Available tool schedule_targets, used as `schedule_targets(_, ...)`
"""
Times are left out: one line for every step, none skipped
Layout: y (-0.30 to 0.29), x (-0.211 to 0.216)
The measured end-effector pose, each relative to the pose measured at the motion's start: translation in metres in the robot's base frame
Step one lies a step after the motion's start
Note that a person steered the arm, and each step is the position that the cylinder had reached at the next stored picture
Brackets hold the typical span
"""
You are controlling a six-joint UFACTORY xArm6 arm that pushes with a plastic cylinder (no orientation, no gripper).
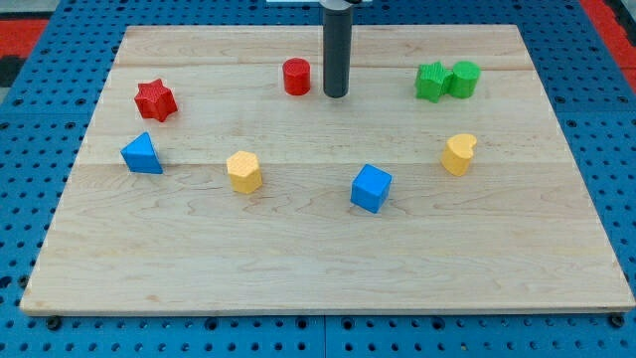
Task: Move the red circle towards left
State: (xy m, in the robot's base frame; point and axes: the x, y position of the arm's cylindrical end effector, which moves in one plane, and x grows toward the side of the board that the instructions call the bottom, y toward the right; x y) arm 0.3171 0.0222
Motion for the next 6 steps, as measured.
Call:
schedule_targets(-0.008,-0.033)
schedule_targets(-0.024,-0.034)
schedule_targets(-0.044,-0.032)
schedule_targets(-0.069,-0.027)
schedule_targets(-0.091,-0.023)
schedule_targets(-0.113,-0.019)
